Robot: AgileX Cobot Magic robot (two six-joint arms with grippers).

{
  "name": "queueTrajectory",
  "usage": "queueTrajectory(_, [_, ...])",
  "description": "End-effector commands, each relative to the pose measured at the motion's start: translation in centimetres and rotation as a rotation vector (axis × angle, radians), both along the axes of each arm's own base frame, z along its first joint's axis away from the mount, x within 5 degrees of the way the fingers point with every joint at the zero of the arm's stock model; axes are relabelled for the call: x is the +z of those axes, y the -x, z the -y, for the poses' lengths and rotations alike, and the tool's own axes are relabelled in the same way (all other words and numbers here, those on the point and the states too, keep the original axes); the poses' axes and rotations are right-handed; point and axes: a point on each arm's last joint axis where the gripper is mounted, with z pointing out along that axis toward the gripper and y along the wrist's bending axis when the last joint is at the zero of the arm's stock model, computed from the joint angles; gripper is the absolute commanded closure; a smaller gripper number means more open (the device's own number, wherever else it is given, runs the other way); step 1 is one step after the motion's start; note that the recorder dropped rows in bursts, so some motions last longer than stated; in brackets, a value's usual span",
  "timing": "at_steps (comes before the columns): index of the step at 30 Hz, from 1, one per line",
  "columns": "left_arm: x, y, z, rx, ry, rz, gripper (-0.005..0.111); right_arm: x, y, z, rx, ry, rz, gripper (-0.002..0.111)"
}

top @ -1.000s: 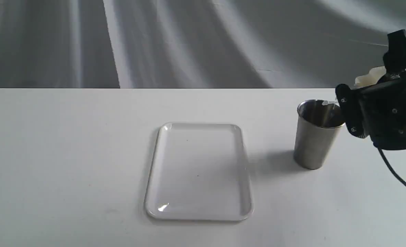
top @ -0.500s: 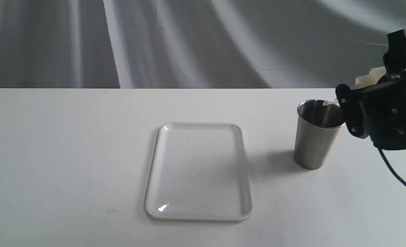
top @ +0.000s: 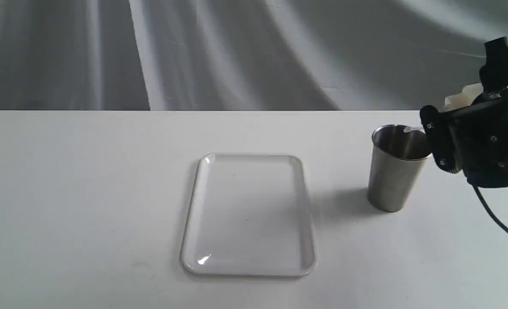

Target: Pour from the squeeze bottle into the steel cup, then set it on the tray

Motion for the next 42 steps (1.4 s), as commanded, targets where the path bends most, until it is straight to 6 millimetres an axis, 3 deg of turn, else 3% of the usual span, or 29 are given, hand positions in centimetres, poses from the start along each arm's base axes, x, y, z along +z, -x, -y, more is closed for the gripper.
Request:
queueTrajectory(1, [-0.07, 0.00, 0.04, -0.006, 0.002, 0.005, 0.107, 0.95, -0.05, -0.03, 0.005, 0.044, 0.029, 0.092])
queueTrajectory(42, [-0.07, 0.00, 0.04, -0.006, 0.002, 0.005, 0.107, 1.13, 0.13, 0.16, -0.016, 0.083, 0.013, 0.092])
